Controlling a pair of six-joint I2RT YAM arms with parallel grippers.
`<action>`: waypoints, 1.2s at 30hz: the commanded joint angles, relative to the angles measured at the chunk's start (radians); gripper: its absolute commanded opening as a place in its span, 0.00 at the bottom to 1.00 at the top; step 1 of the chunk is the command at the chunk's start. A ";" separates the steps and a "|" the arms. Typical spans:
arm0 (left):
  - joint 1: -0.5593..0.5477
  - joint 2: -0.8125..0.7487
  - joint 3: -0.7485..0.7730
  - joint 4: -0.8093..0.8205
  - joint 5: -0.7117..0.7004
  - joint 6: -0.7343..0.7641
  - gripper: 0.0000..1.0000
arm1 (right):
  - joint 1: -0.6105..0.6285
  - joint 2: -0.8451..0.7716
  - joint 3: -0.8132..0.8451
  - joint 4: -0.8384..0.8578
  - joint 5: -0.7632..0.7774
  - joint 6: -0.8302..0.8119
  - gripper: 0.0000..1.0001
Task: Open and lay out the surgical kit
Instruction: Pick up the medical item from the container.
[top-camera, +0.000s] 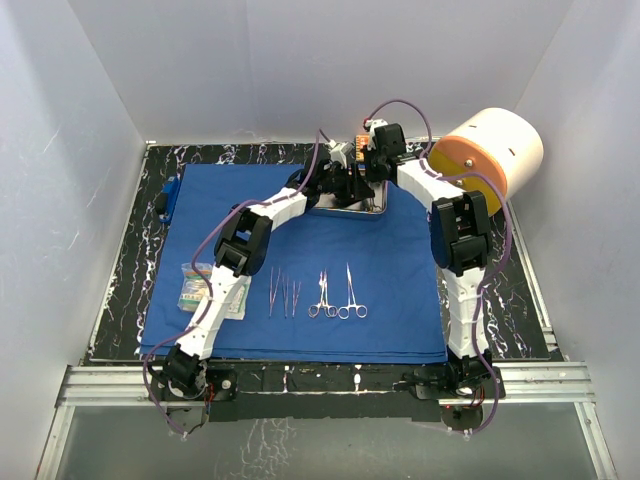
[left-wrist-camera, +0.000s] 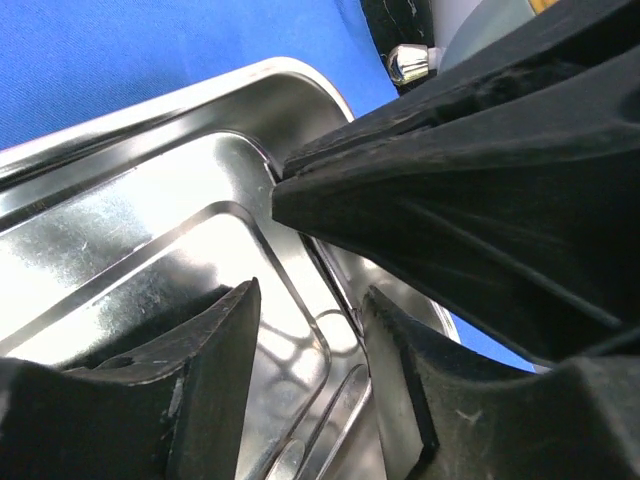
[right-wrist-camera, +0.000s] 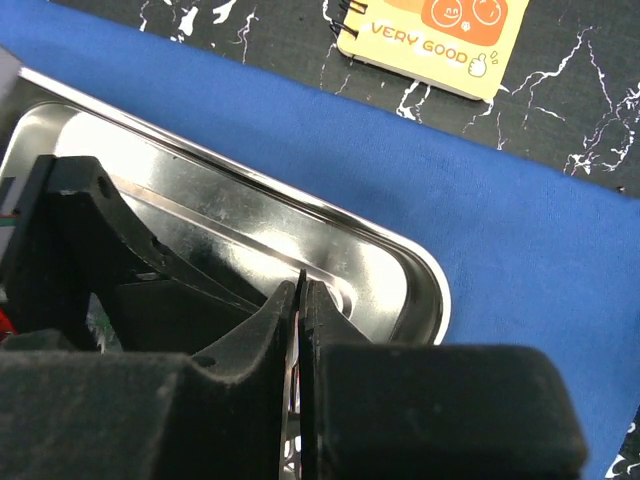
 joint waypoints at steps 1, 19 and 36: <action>-0.010 0.006 0.042 0.037 0.005 -0.036 0.43 | -0.002 -0.084 -0.004 0.025 -0.002 0.009 0.00; -0.010 0.020 0.054 0.084 0.034 -0.059 0.03 | -0.002 -0.088 0.006 0.003 -0.012 -0.003 0.00; 0.037 -0.097 0.058 0.089 0.080 -0.020 0.00 | -0.067 -0.272 0.166 -0.084 -0.256 -0.005 0.45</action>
